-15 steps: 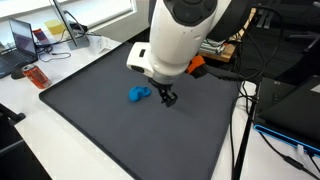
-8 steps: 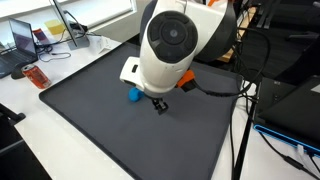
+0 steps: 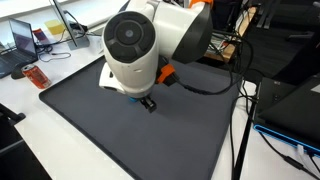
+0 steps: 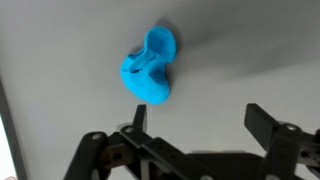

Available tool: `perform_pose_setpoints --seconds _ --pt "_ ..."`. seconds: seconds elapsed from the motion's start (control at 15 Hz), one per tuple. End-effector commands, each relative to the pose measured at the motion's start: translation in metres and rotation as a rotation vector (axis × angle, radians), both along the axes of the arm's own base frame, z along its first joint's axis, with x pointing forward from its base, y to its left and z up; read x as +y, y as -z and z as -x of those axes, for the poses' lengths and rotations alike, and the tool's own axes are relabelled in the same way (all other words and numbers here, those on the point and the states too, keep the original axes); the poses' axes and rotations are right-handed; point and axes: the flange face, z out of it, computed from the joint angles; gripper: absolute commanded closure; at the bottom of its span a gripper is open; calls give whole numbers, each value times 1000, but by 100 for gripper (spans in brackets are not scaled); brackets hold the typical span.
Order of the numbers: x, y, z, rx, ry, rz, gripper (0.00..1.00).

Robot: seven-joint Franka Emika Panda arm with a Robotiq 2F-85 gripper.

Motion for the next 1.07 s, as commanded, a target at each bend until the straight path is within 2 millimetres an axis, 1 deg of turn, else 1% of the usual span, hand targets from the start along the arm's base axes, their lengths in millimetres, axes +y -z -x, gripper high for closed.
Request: perform_pose_setpoints --seconds 0.0,0.13,0.67,0.87,1.0 --pt "-21 -6 -10 91 -53 -108 0" --pt "-36 -7 -15 125 -84 -174 0" --pt "-89 4 -22 250 -112 -350 0" --pt "-107 7 -26 254 -129 -437 0" --pt "-123 9 -30 232 -136 -504 0"
